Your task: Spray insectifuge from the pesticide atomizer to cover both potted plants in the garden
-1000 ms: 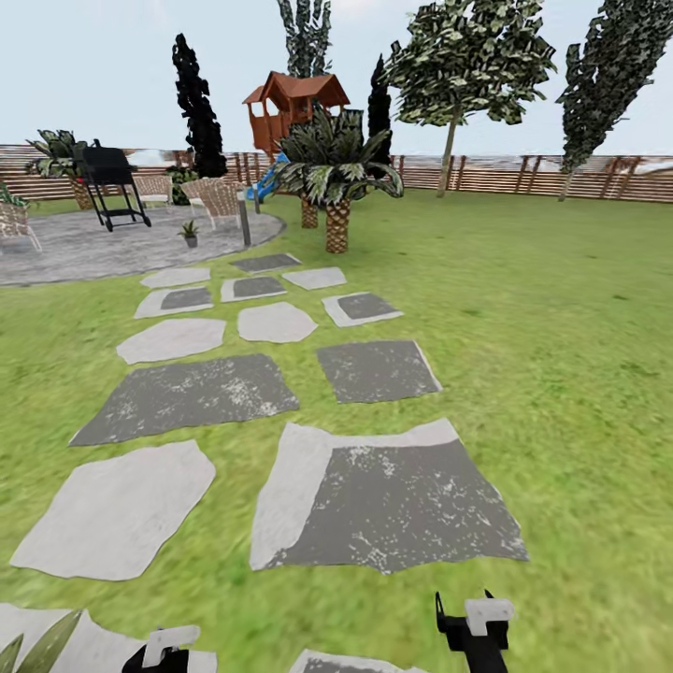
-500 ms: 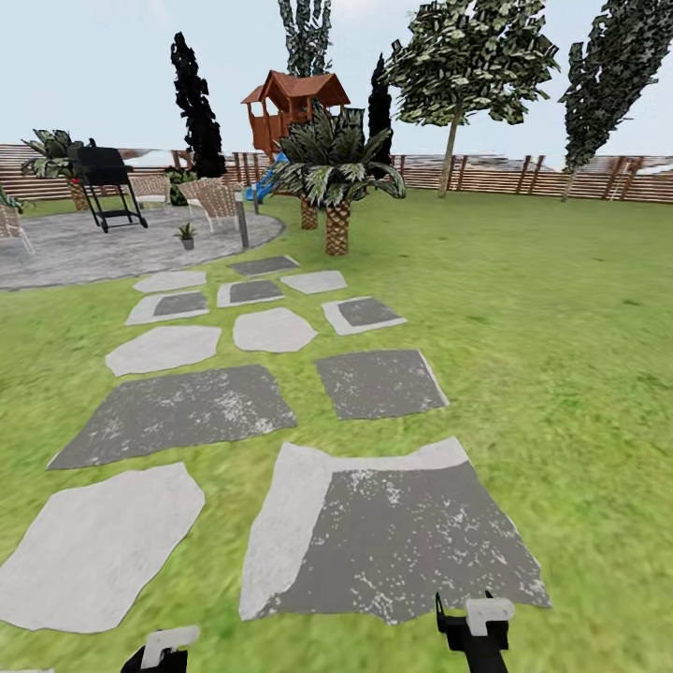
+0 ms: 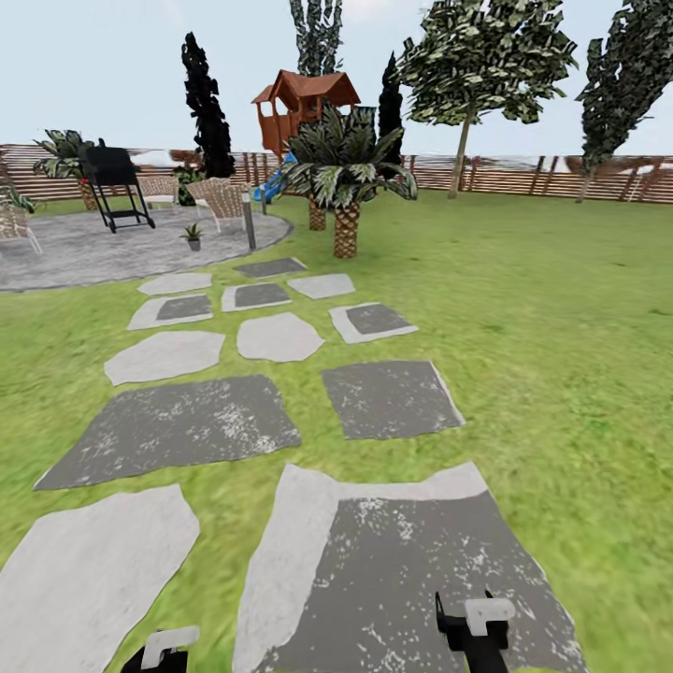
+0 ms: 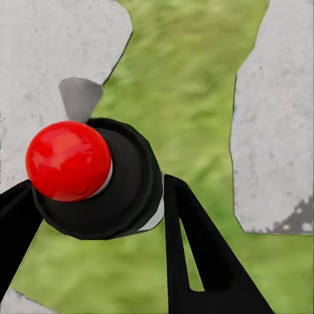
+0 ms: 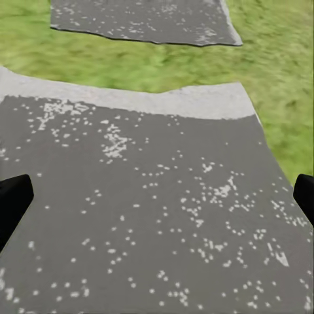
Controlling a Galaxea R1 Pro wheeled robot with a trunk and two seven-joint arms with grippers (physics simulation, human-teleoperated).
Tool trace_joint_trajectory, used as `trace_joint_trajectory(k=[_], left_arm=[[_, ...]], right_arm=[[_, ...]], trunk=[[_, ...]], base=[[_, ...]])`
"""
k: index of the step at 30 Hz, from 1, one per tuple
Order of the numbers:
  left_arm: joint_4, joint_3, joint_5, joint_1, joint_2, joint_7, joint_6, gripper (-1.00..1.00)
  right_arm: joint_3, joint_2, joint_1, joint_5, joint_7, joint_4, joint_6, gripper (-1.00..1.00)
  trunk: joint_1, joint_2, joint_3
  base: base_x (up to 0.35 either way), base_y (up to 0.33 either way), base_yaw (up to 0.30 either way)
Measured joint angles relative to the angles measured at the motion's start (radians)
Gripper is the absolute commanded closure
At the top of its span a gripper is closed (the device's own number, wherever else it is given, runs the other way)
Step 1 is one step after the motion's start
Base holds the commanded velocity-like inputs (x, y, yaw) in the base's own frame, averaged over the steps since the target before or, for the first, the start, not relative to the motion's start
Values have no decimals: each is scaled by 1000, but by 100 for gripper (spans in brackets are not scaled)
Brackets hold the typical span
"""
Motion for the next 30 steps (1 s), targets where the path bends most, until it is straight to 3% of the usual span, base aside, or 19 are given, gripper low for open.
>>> trace_joint_trajectory(k=[30], left_arm=[[0,0,0,0,0,0,-1,100]], right_arm=[[0,0,0,0,0,12,0,-100]], trunk=[[0,0,0]], base=[[340,0,200]])
